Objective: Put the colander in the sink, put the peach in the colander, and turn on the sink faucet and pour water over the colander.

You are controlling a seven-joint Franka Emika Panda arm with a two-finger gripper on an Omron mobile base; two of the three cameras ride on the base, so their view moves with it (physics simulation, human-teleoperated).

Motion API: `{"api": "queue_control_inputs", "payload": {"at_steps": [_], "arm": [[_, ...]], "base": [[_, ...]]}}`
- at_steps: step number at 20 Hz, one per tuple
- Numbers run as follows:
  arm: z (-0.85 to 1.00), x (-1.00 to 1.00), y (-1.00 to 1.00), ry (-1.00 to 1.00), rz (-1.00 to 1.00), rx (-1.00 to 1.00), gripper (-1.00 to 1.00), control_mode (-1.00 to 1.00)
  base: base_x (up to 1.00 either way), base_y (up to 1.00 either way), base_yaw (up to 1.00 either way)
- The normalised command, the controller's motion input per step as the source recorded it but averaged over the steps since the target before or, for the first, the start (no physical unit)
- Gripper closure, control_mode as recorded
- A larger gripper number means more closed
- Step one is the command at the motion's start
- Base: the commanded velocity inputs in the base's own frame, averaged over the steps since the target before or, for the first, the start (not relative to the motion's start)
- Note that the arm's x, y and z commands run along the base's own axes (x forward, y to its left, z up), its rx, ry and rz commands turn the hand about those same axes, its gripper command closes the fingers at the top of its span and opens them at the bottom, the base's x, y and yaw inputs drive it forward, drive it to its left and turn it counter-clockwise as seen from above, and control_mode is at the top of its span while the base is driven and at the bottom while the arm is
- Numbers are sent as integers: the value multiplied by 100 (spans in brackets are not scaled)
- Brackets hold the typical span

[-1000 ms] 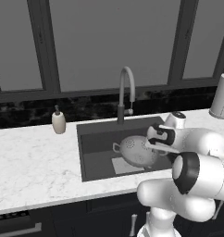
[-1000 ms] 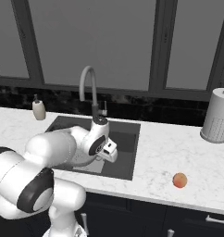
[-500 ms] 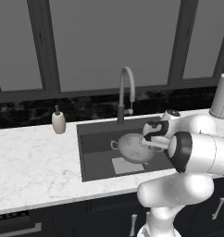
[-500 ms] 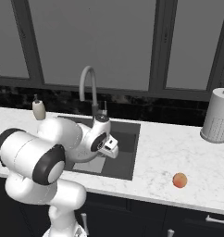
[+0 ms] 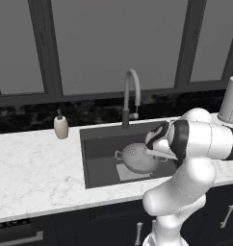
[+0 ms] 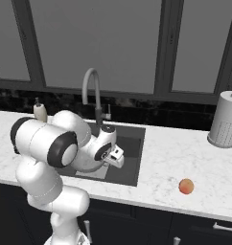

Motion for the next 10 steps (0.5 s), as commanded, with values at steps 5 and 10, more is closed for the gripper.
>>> {"api": "queue_control_inputs", "payload": {"at_steps": [5,10], "arm": [[-43,18,-2,1,0,0,100,-100],[-21,42,0,2,0,0,100,-100]], "base": [[0,0,0],[0,0,0]]}}
